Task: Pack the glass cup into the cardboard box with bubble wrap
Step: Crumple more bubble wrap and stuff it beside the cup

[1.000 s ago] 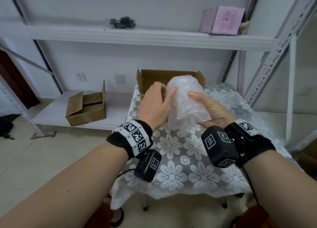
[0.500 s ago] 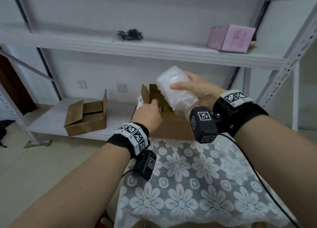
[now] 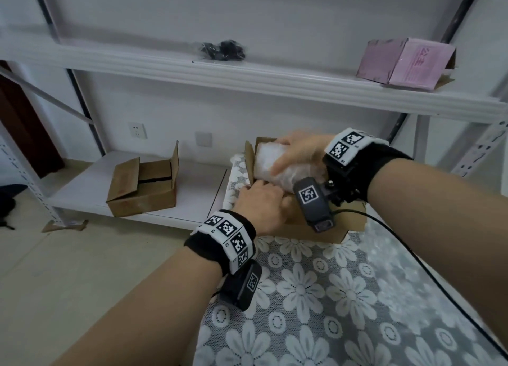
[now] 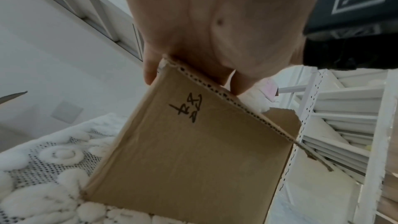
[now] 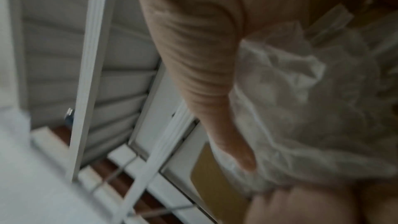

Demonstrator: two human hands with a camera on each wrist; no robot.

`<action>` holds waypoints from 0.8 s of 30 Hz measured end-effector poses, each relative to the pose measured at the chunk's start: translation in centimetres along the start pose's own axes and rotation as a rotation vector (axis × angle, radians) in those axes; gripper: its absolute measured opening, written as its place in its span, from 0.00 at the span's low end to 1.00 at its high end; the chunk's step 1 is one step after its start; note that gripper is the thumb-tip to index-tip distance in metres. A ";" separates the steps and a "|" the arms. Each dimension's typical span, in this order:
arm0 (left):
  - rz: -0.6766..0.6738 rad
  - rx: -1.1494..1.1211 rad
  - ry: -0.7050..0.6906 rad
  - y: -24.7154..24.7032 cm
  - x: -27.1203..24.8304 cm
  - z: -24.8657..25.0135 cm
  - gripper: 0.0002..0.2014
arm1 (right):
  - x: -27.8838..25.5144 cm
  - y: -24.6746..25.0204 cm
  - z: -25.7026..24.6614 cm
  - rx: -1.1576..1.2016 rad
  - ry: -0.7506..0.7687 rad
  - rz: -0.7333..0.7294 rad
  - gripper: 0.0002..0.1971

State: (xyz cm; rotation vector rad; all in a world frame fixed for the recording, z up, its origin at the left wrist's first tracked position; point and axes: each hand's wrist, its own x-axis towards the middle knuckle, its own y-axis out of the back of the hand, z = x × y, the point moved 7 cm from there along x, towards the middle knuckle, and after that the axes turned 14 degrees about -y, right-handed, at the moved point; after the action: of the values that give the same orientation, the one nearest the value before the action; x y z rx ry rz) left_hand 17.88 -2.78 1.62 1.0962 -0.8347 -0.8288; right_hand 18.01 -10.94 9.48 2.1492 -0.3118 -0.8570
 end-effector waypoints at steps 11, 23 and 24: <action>0.397 -0.134 -0.076 -0.1 -1.0 -0.7 0.17 | 2.4 -3.5 -2.3 -0.870 0.195 0.247 0.17; 0.366 0.222 0.118 1.2 -1.8 0.0 0.27 | 0.8 -0.2 0.0 -0.290 0.287 0.252 0.45; 0.343 0.250 0.121 1.3 -1.8 0.0 0.24 | 0.6 0.2 0.3 -0.330 0.273 0.357 0.41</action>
State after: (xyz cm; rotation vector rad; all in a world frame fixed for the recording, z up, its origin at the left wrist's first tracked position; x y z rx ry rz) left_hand 17.25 -0.92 2.59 1.1662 -1.0080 -0.3748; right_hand 18.29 -11.51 9.22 1.8005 -0.3705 -0.3751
